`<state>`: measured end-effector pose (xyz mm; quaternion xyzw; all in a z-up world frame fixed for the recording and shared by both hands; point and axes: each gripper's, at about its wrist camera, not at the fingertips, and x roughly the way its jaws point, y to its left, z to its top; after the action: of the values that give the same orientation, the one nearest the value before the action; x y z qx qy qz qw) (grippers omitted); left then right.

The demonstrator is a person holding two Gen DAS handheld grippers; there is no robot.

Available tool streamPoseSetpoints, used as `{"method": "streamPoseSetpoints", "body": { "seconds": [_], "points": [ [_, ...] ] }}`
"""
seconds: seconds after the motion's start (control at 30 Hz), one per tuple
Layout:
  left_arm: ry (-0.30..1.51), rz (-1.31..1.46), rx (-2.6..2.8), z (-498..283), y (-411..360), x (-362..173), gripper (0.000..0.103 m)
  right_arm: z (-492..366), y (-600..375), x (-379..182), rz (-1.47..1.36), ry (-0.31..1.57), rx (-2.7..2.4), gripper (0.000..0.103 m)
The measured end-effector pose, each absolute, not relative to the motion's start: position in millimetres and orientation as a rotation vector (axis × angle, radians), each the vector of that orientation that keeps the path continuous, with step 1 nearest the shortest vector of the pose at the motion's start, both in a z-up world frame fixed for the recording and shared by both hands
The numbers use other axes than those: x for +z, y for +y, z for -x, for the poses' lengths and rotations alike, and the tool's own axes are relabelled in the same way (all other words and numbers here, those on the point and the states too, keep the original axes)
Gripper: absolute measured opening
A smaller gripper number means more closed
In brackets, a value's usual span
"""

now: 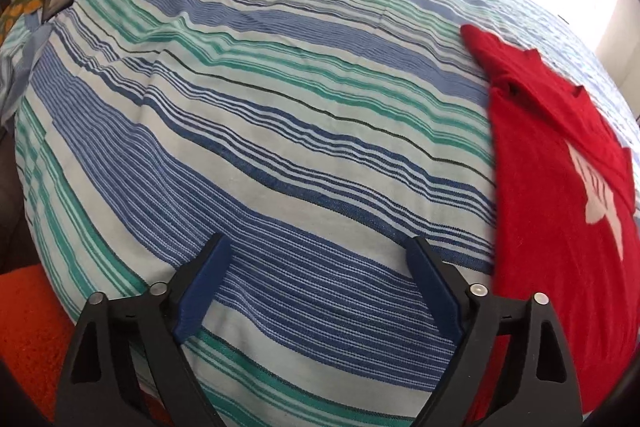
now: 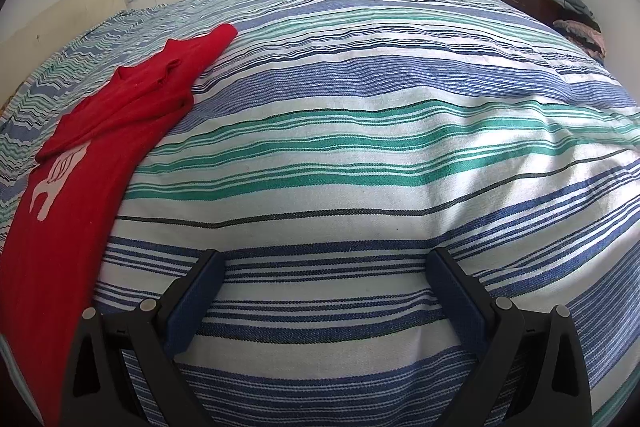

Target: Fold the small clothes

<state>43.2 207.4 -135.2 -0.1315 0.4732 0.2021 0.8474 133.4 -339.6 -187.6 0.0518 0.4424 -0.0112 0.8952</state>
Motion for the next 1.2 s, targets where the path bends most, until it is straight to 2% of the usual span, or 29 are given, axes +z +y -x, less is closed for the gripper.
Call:
{"method": "streamPoseSetpoints", "body": {
  "seconds": [0.37,1.2],
  "points": [
    [1.012,0.233,0.433,-51,206,-145,0.098,-134,-340,-188,-0.111,0.914,-0.02,0.1],
    [1.008,0.185,0.436,-53,195,-150,0.101,-132,-341,-187,-0.113,0.912,-0.02,0.1]
  ]
}}
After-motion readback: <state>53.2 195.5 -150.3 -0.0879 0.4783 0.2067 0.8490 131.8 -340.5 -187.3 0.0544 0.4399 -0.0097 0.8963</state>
